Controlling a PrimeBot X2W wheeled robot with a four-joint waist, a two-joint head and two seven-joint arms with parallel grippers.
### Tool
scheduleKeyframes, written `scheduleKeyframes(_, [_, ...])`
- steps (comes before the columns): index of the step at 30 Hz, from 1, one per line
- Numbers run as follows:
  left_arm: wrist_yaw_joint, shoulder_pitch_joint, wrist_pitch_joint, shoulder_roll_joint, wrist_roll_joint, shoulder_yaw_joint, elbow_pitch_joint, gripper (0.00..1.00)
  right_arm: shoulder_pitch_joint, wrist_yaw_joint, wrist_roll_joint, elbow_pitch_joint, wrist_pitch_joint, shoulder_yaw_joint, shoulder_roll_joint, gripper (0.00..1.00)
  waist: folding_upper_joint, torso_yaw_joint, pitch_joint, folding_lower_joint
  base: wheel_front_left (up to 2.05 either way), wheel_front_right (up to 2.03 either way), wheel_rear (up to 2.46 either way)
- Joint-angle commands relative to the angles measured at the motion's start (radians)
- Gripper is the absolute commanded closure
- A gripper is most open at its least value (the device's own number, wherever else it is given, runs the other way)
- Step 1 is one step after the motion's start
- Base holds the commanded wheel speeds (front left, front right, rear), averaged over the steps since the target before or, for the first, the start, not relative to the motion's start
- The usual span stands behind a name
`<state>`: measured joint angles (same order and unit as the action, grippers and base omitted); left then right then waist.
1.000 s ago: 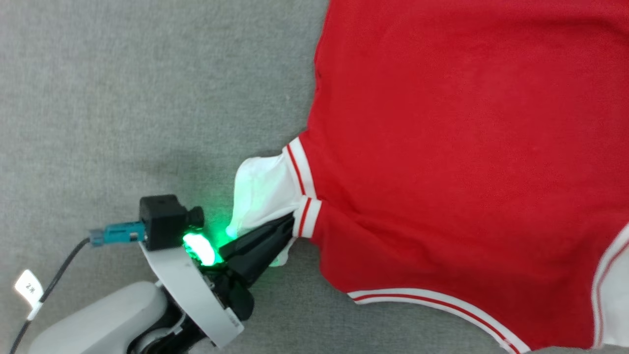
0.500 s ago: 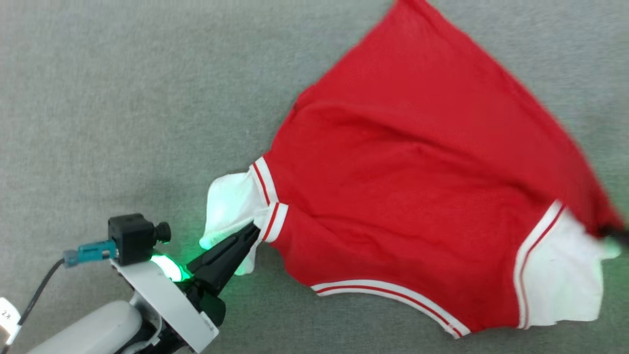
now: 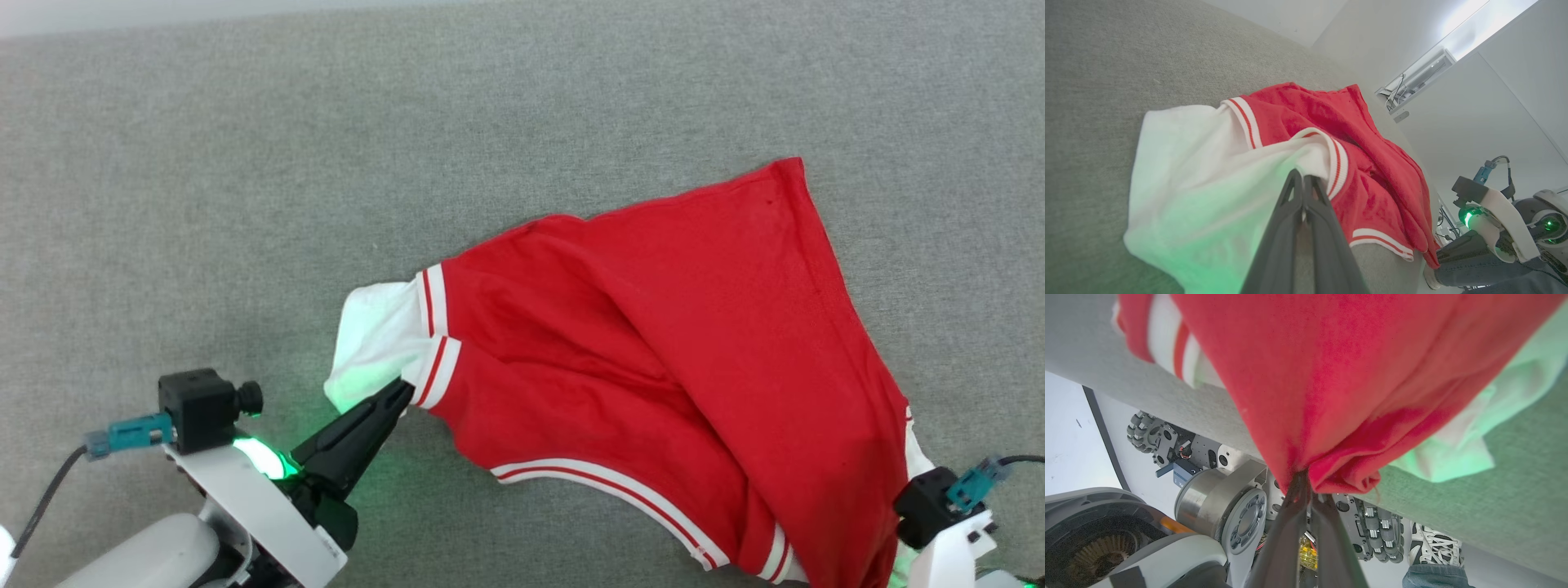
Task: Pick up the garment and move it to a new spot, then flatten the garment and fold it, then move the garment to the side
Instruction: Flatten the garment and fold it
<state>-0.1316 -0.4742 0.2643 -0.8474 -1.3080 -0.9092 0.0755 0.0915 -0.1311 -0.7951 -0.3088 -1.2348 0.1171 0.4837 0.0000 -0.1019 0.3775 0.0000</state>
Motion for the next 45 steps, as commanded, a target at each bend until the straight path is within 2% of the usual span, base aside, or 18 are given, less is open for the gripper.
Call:
scheduleKeyframes(1, [0.002,0.010,-0.001,-0.003,0.007,0.002,0.002,1.00,0.001,0.001,-0.001,0.004,0.019,0.022,-0.004,1.00,0.0000,-0.003,-0.003,0.0000,0.00,0.00,0.00])
scheduleKeyframes(2, [0.002,0.012,-0.001,-0.004,0.007,0.003,0.003,1.00,-0.006,0.001,0.003,0.001,0.037,0.026,-0.002,0.79,0.0000,-0.004,-0.005,0.0000,0.00,0.00,0.00])
scheduleKeyframes(3, [0.002,0.015,-0.001,-0.005,0.007,0.005,0.003,1.00,-0.016,0.001,0.005,-0.004,0.057,0.022,-0.001,0.00,0.0000,-0.006,-0.006,0.0000,0.00,0.00,0.00])
scheduleKeyframes(7, [0.002,0.024,-0.001,-0.007,0.008,0.014,0.004,1.00,-0.044,0.001,-0.026,-0.045,0.104,-0.034,0.016,0.00,0.0000,-0.011,-0.010,0.0000,0.00,0.00,0.00])
scheduleKeyframes(14, [0.002,0.037,-0.001,0.007,0.018,0.016,0.000,1.00,-0.160,0.001,-0.151,-0.167,0.098,-0.249,0.032,0.00,0.0000,-0.006,-0.011,0.0000,0.00,0.00,0.00])
scheduleKeyframes(16, [0.002,0.028,-0.001,0.014,0.023,0.013,0.000,1.00,-0.232,0.000,-0.142,-0.178,0.118,-0.294,0.044,0.00,0.0000,0.005,-0.006,0.0000,0.00,0.00,0.00])
scheduleKeyframes(18, [0.002,0.016,-0.001,0.020,0.029,0.014,0.000,1.00,-0.314,0.000,-0.095,-0.163,0.169,-0.294,0.057,0.00,0.0000,0.016,0.004,0.0000,0.00,0.00,0.00])
scheduleKeyframes(22, [0.002,-0.002,-0.001,0.028,0.034,0.007,0.001,1.00,-0.437,0.000,-0.008,-0.099,0.270,-0.205,0.090,0.00,0.0000,0.035,0.023,0.0000,0.00,0.00,0.00])
scheduleKeyframes(28, [0.002,-0.042,-0.001,0.043,0.037,-0.011,-0.001,1.00,-0.646,0.000,0.087,0.158,0.425,-0.005,0.098,0.00,0.0000,0.075,0.063,0.0000,0.00,0.00,0.00])
scheduleKeyframes(34, [0.002,-0.088,-0.001,0.059,0.032,-0.028,-0.006,1.00,-0.775,0.001,0.098,0.390,0.469,0.146,0.119,0.00,0.0000,0.110,0.105,0.0000,0.00,0.00,0.00])
scheduleKeyframes(40, [0.002,-0.129,-0.001,0.073,0.029,-0.047,-0.016,1.00,-0.848,0.000,0.072,0.515,0.472,0.274,0.150,0.00,0.0000,0.127,0.142,0.0000,0.00,0.00,0.00])
scheduleKeyframes(41, [0.003,-0.132,-0.001,0.074,0.027,-0.047,-0.020,1.00,-0.851,0.000,0.062,0.530,0.470,0.299,0.152,0.07,0.0000,0.128,0.143,0.0000,0.00,0.00,0.00])
scheduleKeyframes(42, [0.003,-0.132,-0.001,0.075,0.024,-0.046,-0.024,1.00,-0.852,0.000,0.052,0.541,0.472,0.319,0.152,0.60,0.0000,0.128,0.144,0.0000,0.00,0.00,0.00])
scheduleKeyframes(43, [0.003,-0.130,-0.001,0.076,0.022,-0.044,-0.029,1.00,-0.855,0.000,0.043,0.550,0.481,0.329,0.152,0.98,0.0000,0.128,0.144,0.0000,0.00,0.00,0.00])
scheduleKeyframes(45, [0.003,-0.119,-0.001,0.080,0.011,-0.035,-0.039,1.00,-0.865,0.000,0.022,0.565,0.505,0.339,0.152,1.00,0.0000,0.128,0.141,0.0000,0.00,0.00,0.00])
